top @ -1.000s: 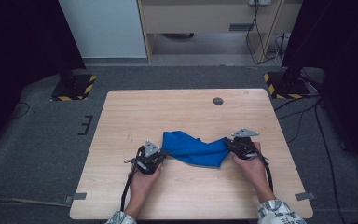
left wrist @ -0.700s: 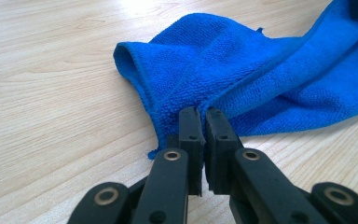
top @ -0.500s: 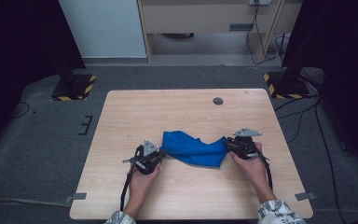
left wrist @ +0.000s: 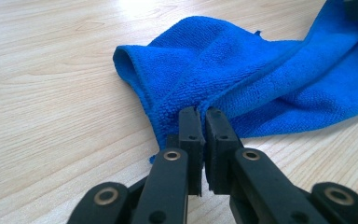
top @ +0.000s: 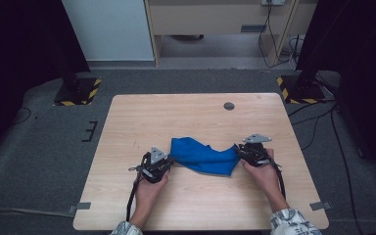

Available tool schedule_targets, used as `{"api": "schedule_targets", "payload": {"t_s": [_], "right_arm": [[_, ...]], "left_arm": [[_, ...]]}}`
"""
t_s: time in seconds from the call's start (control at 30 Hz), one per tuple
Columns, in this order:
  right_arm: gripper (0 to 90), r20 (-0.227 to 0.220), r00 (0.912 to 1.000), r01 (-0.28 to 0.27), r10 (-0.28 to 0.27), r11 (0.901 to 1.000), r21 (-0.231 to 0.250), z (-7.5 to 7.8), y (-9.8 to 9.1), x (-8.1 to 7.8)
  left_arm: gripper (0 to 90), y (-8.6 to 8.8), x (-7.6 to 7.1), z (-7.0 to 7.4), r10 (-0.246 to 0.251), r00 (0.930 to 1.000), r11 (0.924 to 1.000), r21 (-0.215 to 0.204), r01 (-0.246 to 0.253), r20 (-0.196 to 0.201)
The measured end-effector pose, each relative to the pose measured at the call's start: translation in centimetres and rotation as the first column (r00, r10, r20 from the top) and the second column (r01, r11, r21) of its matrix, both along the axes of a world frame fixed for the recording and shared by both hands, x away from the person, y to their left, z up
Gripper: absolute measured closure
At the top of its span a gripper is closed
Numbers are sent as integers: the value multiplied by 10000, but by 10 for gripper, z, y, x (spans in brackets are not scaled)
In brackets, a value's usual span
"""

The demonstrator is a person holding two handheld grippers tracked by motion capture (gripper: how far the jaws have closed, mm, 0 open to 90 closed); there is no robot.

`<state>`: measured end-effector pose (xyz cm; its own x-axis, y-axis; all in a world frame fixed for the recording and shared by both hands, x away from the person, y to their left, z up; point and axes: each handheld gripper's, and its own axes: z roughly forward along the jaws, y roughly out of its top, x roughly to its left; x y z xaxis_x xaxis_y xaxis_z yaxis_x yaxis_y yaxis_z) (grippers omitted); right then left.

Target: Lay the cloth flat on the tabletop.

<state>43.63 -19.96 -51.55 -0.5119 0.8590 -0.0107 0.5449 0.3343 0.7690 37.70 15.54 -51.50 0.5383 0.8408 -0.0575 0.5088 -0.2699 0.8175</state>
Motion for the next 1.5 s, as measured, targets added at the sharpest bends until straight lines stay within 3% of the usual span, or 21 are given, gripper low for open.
{"api": "schedule_targets", "payload": {"t_s": [0.2,0.3,0.47,0.63,0.67,0.73,0.93,1.07,1.3,1.5], "right_arm": [[652,-291,9995,86,-81,9998,196,-6,1,8],[627,-319,9994,116,-100,9986,520,-5,3,10],[617,-178,9998,57,-46,9980,633,-3,6,12],[686,-394,9989,264,-261,9996,67,-5,9,12],[784,-536,9984,180,-188,9997,-140,-7,9,10],[852,-633,9979,118,-131,9997,-208,-6,9,9],[887,-26,9999,111,-112,9998,-141,8,8,-1],[887,610,9980,143,-158,9996,240,23,4,-12],[889,1826,9821,306,-464,9956,884,47,4,-23],[889,2392,9689,428,-631,9951,890,56,6,-28]], "left_arm": [[861,0,0,-1,36,10000,10000,34,-36,-4],[861,-1,0,-1,27,10000,10000,61,-27,1],[861,-1,0,-1,60,10000,10000,54,-60,6],[861,0,0,0,59,10000,10000,43,-59,32],[861,1,0,0,72,10000,10000,31,-72,38],[861,1,0,0,108,9999,9999,19,-108,14],[862,7,1,7,283,9995,9992,-273,-280,115],[862,13,1,15,470,9987,9972,-598,-459,174],[865,15,5,33,794,9956,9924,-985,-743,492],[866,15,9,50,1106,9908,9867,-1283,-1001,782]]}}
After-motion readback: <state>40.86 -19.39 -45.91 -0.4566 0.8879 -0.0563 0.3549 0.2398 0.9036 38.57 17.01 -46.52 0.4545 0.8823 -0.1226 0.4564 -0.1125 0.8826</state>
